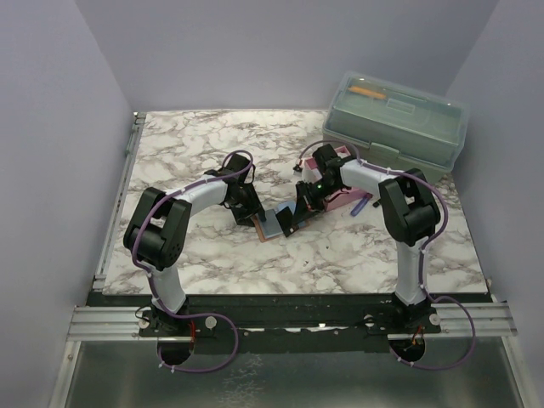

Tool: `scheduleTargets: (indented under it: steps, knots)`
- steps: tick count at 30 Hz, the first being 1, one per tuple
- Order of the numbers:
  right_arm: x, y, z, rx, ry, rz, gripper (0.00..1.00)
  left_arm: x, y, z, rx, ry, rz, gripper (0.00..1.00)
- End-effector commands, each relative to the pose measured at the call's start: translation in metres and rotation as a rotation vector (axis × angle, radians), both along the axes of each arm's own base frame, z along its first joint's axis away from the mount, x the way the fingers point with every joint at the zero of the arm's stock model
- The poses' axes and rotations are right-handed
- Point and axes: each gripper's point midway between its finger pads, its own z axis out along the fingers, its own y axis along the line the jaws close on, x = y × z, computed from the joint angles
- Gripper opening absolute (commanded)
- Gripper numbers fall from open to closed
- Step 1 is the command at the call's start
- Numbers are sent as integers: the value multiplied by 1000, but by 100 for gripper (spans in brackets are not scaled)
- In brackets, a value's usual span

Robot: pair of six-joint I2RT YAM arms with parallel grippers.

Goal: Put the credit cards into the card holder
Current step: Insert the credit card into the card holder.

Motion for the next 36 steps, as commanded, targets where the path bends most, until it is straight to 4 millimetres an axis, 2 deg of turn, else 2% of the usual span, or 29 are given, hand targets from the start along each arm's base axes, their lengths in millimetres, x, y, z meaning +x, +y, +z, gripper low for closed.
scheduleTargets:
  steps: [1, 9, 24, 36]
  knots:
    - [4, 0, -4, -3, 5, 10, 0, -28, 37, -50, 199, 110, -22, 48]
    - [12, -1, -11, -42, 2, 8, 0, -27, 36, -49, 201, 107, -34, 48]
    - [15, 1, -31, -108, -14, 42, 0, -23, 41, -49, 238, 99, -77, 48]
    - [1, -5, -30, -131, -3, 42, 0, -19, 60, -53, 322, 88, -142, 48]
